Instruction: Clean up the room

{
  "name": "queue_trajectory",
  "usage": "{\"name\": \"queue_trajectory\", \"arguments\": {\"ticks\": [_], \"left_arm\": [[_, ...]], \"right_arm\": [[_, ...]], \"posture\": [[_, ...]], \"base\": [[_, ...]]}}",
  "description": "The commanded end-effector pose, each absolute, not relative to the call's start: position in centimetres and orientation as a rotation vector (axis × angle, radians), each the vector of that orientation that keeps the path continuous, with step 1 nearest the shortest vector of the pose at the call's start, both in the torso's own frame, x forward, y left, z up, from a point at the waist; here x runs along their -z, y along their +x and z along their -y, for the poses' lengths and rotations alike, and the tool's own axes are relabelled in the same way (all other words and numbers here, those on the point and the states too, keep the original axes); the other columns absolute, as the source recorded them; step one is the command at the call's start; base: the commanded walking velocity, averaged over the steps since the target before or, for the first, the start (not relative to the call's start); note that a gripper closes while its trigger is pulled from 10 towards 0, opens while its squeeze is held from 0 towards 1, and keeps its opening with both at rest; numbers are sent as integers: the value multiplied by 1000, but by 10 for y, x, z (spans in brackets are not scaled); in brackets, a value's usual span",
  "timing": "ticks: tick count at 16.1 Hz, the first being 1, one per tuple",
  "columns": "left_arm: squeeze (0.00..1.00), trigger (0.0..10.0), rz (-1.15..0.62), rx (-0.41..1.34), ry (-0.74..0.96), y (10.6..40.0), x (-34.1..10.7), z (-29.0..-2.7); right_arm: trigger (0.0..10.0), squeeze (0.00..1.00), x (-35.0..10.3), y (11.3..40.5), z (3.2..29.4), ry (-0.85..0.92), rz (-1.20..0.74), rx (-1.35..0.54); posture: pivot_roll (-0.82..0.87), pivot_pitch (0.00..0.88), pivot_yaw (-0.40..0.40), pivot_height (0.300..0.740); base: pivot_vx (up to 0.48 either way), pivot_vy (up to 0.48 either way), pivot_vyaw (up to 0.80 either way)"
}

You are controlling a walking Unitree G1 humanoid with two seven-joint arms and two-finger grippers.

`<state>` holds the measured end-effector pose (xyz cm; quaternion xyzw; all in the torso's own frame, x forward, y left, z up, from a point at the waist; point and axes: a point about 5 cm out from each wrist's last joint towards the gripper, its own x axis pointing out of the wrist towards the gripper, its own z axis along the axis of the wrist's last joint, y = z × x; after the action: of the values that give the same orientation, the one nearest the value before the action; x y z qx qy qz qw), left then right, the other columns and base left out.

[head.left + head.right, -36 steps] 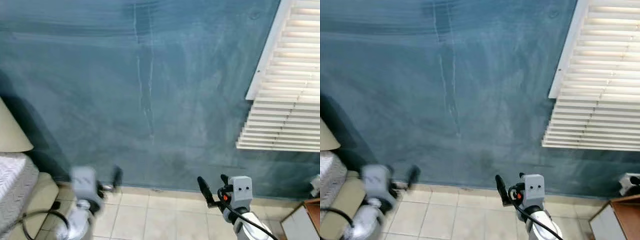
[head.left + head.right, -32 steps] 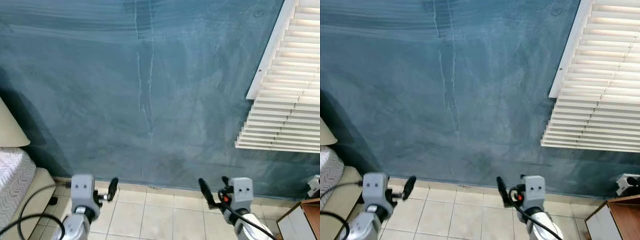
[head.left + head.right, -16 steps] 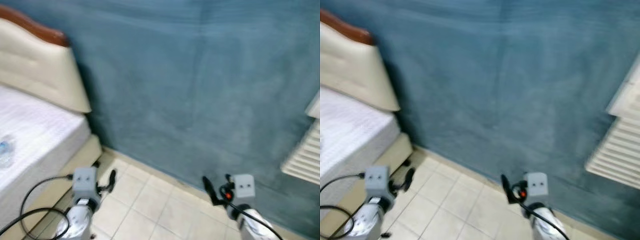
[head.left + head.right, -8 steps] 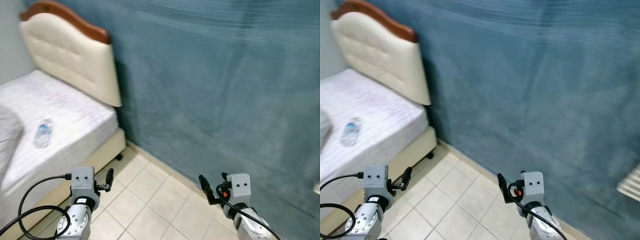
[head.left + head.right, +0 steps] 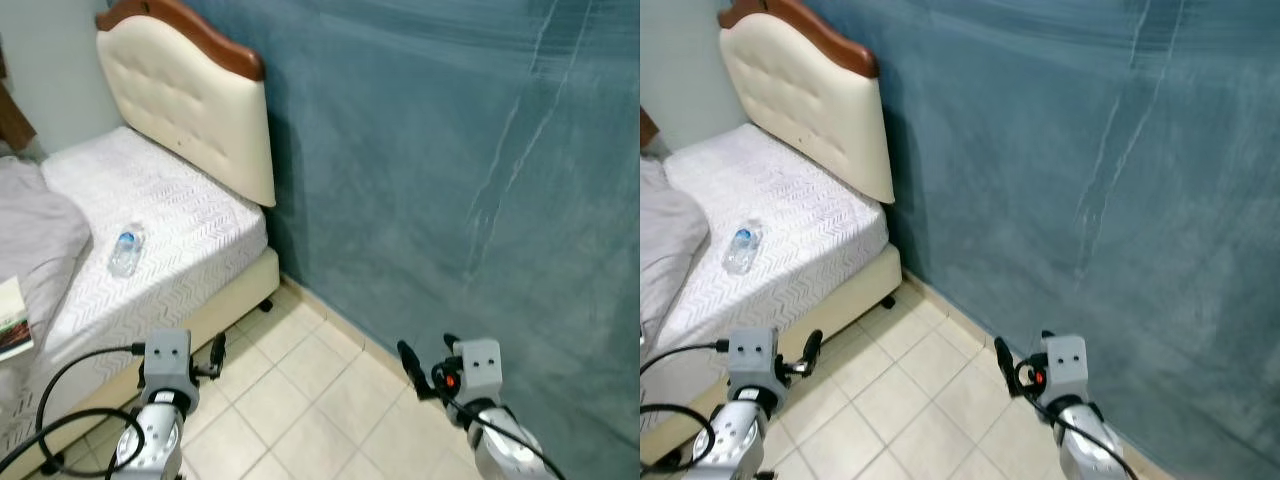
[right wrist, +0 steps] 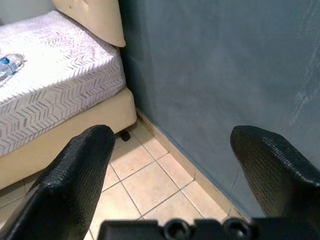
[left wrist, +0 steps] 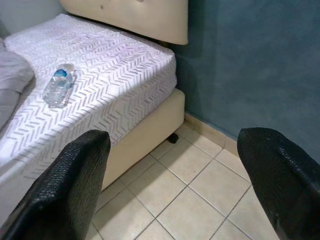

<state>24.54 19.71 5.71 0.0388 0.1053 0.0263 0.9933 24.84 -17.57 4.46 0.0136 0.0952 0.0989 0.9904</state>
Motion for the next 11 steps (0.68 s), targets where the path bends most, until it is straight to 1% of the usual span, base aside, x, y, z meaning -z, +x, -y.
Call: {"name": "queue_trajectory", "arguments": {"ticks": [1,2,3,10,11], "left_arm": [[0,10000,-202,-60,86,247,-58,-198],[0,10000,-202,-57,82,247,-58,-198],[0,10000,-204,-67,82,246,-58,-199],[0,10000,-206,-79,98,247,-56,-200],[0,10000,-211,-91,82,245,-56,-207]], "right_arm": [[10000,1000,-48,252,176,24,-174,-203],[10000,1000,-48,252,176,29,-175,-201],[10000,1000,-48,252,175,19,-175,-215],[10000,1000,-41,255,177,8,-196,-233],[10000,1000,-40,255,177,-4,-200,-250]], "posture": [[-79,0,2,740],[-78,0,3,740],[-78,0,4,740],[-72,0,0,740],[-66,0,-9,740]], "base": [[322,-352,506],[330,-345,431],[334,-341,0],[335,-340,403],[0,0,0]]}}
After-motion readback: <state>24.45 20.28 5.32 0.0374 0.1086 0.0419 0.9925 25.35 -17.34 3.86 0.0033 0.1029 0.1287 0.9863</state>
